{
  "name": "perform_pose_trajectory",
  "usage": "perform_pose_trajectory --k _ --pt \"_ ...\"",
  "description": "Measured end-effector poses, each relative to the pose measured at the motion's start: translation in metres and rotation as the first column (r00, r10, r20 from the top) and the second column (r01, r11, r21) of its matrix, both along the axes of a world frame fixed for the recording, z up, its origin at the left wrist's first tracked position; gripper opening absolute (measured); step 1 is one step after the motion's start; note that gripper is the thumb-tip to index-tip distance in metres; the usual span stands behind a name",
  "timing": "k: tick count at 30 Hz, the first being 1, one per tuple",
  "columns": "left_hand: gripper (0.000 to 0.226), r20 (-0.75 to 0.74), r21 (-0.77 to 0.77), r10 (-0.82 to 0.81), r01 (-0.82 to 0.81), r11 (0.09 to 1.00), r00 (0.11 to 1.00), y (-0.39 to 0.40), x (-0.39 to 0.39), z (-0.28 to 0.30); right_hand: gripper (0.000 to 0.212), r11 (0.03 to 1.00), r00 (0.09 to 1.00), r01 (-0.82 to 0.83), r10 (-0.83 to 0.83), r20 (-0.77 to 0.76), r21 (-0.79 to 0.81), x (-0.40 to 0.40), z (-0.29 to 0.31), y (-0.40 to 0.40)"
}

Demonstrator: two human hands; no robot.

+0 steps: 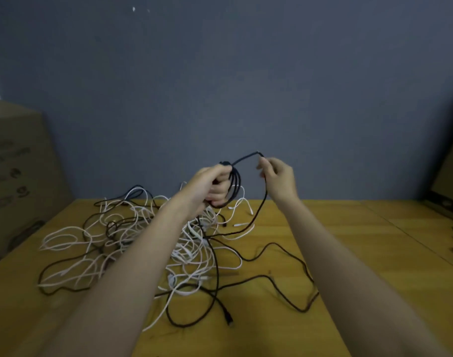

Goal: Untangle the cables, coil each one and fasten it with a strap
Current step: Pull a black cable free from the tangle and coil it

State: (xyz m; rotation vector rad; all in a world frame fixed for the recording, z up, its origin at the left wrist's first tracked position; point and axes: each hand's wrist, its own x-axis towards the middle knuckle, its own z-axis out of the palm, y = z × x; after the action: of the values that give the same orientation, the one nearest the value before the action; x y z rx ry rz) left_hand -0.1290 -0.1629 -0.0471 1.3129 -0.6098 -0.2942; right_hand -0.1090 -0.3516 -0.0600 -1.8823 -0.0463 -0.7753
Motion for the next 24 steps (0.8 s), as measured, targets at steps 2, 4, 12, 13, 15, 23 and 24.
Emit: perform_pose_trajectory --k 2,4,12,13,15,23,24 --pt "0.041 -0.049 -0.163 -0.112 0.102 0.981 0.993 0.001 -0.003 -0.001 0.028 0.993 0.993 -0.111 0.112 -0.037 0.032 -0.005 -0.017 0.016" --pt "0.037 -0.065 -0.292 -0.12 0.096 0.952 0.991 0.001 -0.003 -0.001 0.029 0.96 0.993 -0.11 0.095 -0.071 -0.256 -0.01 -0.039 0.029" --pt "0.036 0.141 0.048 0.468 -0.479 0.877 0.872 0.0 0.019 -0.031 0.047 0.806 0.78 -0.568 0.462 -0.422 -0.169 -0.06 -0.098 0.059" --pt "0.041 0.266 0.208 0.468 -0.524 0.826 0.843 0.004 0.021 -0.036 0.047 0.781 0.714 -0.623 0.543 -0.443 -0.048 -0.066 -0.099 0.058" --pt "0.042 0.492 0.479 0.355 -0.588 0.652 0.795 0.012 0.019 -0.044 0.041 0.729 0.641 -0.682 0.632 -0.436 0.054 -0.074 -0.096 0.056" --pt "0.041 0.389 0.66 0.034 -0.304 0.687 0.921 0.025 -0.005 -0.056 0.007 0.833 0.985 -0.055 0.134 0.105 -0.55 -0.046 -0.063 0.026" --pt "0.038 0.275 0.61 0.006 -0.179 0.772 0.961 0.027 -0.008 -0.055 0.015 0.84 0.982 -0.069 0.153 0.114 -0.538 -0.043 -0.066 0.029"
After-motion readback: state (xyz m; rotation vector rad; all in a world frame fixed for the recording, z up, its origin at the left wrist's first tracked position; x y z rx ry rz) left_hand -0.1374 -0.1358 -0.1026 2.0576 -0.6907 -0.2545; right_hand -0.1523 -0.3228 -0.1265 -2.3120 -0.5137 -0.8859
